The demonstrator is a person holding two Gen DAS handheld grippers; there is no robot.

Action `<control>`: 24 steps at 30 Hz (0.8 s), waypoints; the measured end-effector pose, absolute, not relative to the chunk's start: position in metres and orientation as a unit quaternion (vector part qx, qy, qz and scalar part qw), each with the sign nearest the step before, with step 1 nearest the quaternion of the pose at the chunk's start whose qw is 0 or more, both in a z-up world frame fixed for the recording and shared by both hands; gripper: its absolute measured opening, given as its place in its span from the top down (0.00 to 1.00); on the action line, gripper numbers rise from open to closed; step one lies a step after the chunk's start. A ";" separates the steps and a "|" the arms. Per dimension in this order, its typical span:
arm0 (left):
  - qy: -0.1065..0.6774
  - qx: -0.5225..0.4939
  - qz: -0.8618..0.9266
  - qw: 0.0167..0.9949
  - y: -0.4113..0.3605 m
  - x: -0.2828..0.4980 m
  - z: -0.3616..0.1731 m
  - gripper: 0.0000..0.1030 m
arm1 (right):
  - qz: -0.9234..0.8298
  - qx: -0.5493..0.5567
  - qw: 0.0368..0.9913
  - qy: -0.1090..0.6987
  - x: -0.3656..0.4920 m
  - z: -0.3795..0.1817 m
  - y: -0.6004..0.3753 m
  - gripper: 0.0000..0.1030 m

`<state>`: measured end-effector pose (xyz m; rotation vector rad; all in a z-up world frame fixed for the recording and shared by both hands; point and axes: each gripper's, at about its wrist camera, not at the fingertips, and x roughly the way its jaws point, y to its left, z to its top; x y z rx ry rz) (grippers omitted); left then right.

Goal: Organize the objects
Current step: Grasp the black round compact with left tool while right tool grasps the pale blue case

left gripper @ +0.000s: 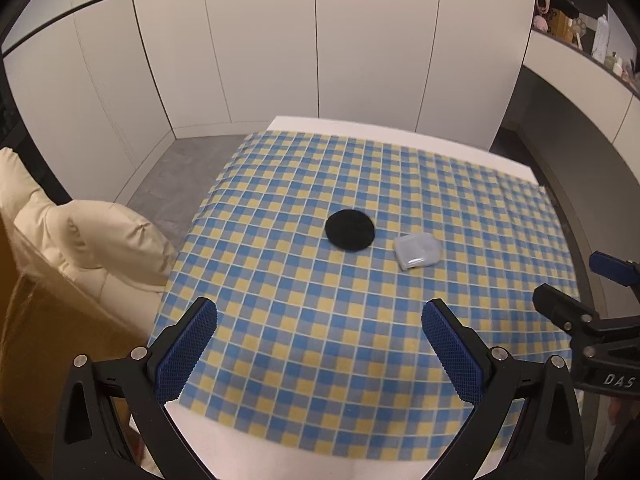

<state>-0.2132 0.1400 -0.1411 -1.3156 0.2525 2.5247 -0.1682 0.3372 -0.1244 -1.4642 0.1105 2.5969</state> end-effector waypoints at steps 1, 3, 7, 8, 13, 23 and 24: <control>0.086 -0.458 0.873 0.142 0.139 -0.218 -0.146 0.01 | 0.867 -0.491 0.078 0.036 -0.171 -0.128 0.336 0.00; 0.082 -0.465 0.870 0.140 0.137 -0.225 -0.154 0.02 | 0.865 -0.493 0.080 0.036 -0.178 -0.139 0.333 0.00; 0.076 -0.472 0.868 0.137 0.131 -0.234 -0.169 0.02 | 0.859 -0.504 0.079 0.041 -0.192 -0.158 0.329 0.00; 0.077 -0.473 0.867 0.137 0.131 -0.236 -0.171 0.02 | 0.859 -0.505 0.079 0.038 -0.195 -0.162 0.328 0.00; 0.073 -0.480 0.863 0.138 0.129 -0.246 -0.185 0.02 | 0.856 -0.509 0.076 0.035 -0.210 -0.176 0.324 0.00; 0.074 -0.495 0.856 0.130 0.120 -0.267 -0.209 0.02 | 0.849 -0.523 0.068 0.037 -0.240 -0.209 0.310 0.00; 0.073 -0.496 0.856 0.129 0.119 -0.269 -0.210 0.02 | 0.849 -0.522 0.069 0.036 -0.243 -0.211 0.307 0.00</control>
